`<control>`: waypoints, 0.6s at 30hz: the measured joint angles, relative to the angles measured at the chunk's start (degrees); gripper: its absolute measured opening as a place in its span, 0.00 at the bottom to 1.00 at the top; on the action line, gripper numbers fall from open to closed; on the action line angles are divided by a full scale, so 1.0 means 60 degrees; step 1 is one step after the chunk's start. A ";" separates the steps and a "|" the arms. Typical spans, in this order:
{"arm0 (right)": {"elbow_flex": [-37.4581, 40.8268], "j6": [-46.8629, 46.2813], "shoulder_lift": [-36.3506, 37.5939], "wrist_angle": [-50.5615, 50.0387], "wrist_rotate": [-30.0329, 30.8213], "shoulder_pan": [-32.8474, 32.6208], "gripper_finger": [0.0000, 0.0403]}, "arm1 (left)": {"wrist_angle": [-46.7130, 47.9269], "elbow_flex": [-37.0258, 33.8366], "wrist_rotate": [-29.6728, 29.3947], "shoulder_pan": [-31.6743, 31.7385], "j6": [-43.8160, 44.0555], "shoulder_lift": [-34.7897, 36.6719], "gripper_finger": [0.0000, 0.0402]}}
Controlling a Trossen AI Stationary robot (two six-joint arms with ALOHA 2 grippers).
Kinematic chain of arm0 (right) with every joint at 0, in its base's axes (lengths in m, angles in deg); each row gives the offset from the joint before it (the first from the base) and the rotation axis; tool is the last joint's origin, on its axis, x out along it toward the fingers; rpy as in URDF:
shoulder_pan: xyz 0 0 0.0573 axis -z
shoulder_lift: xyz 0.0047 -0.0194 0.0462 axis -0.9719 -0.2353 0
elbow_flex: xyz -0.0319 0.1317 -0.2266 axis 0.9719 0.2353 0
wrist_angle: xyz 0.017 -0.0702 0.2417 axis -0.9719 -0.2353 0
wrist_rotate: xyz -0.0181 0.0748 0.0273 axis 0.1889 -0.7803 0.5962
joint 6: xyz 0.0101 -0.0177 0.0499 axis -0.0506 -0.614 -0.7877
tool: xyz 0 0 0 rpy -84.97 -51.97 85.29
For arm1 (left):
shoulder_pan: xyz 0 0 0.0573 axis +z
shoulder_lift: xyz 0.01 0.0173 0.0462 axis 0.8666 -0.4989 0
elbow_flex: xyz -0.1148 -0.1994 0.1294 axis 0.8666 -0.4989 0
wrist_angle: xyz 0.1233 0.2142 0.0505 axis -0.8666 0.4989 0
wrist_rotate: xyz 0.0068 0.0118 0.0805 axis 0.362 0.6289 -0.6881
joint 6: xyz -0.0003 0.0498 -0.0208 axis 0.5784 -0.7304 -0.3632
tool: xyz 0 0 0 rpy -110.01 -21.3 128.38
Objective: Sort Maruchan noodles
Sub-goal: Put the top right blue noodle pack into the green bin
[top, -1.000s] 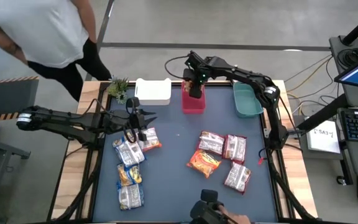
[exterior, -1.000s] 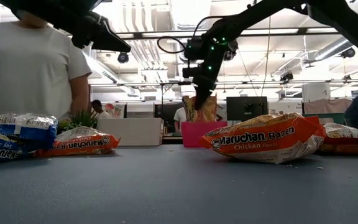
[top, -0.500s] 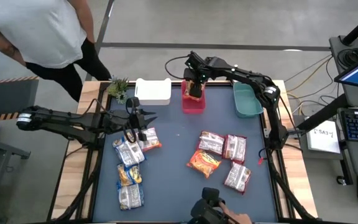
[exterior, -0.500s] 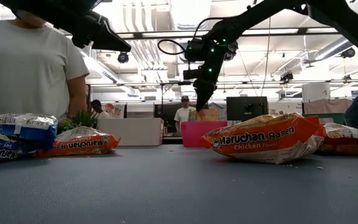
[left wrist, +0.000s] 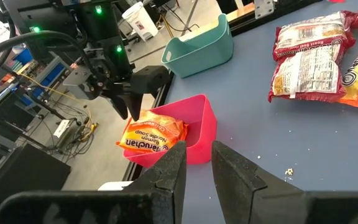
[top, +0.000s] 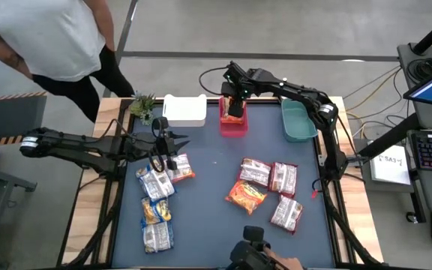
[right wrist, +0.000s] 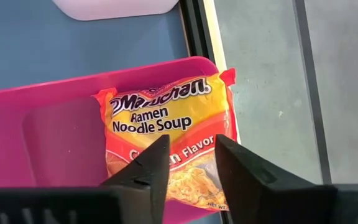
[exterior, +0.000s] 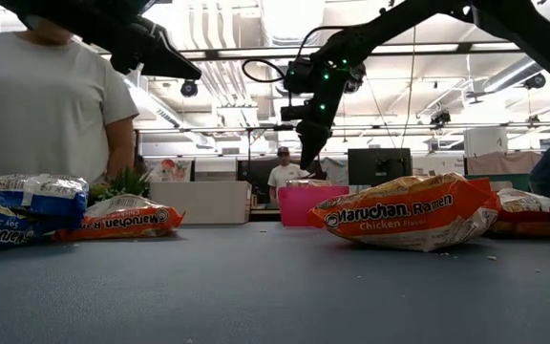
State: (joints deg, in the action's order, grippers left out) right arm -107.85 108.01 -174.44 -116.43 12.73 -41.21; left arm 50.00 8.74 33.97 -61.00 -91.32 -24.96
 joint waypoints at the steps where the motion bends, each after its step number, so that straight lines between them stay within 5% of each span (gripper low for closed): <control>1: 0.0000 -0.0022 0.0000 0.0007 0.0000 0.0000 0.25 | 0.0000 0.0000 0.0000 0.0003 -0.0003 0.0000 0.15; 10: 0.0000 -0.0325 0.0125 -0.0004 -0.0006 0.0000 0.04 | 0.0000 0.0000 0.0000 0.0000 -0.0002 0.0000 0.15; 18: 0.0292 -0.1137 0.1285 -0.0362 -0.1382 -0.0153 0.02 | 0.0000 0.0000 0.0001 0.0001 0.0024 -0.0001 0.15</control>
State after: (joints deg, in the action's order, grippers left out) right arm -106.10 101.19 -166.73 -118.60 4.43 -42.13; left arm 50.00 8.74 33.97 -60.99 -91.17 -24.97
